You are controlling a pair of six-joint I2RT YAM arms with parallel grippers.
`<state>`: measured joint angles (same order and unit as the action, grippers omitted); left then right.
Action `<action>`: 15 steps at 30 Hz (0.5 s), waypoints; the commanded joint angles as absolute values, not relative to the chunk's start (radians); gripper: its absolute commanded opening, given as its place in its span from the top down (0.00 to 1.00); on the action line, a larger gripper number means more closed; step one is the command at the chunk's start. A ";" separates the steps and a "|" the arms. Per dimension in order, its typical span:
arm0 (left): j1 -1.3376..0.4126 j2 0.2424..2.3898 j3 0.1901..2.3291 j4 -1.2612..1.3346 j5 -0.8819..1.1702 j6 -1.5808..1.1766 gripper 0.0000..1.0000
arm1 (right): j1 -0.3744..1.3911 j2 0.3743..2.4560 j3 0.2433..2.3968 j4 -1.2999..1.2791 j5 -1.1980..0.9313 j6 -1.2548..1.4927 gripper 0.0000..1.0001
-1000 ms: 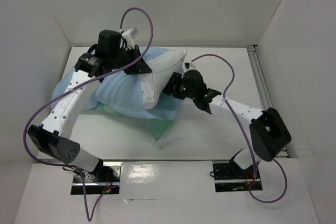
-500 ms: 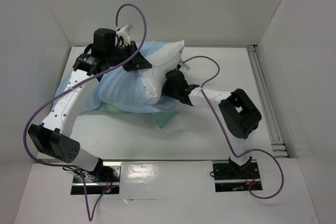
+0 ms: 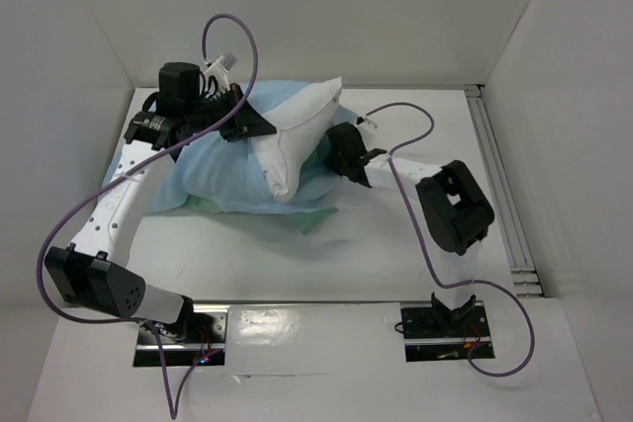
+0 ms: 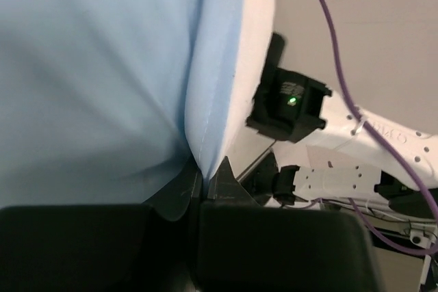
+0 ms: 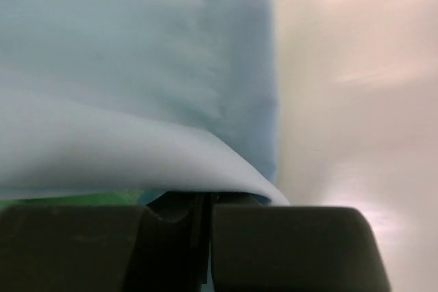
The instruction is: Put the pillow into the pillowcase
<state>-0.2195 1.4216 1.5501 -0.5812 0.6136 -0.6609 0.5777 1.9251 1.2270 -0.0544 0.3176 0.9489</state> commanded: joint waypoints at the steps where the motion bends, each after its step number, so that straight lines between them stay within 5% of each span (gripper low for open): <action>1: -0.163 1.345 1.536 -0.473 0.698 -0.678 1.00 | 0.485 1.755 1.163 -0.086 0.387 0.873 1.00; 15: -0.144 1.413 1.410 -0.430 0.571 -0.695 1.00 | 0.304 1.398 0.994 0.111 -0.230 0.738 1.00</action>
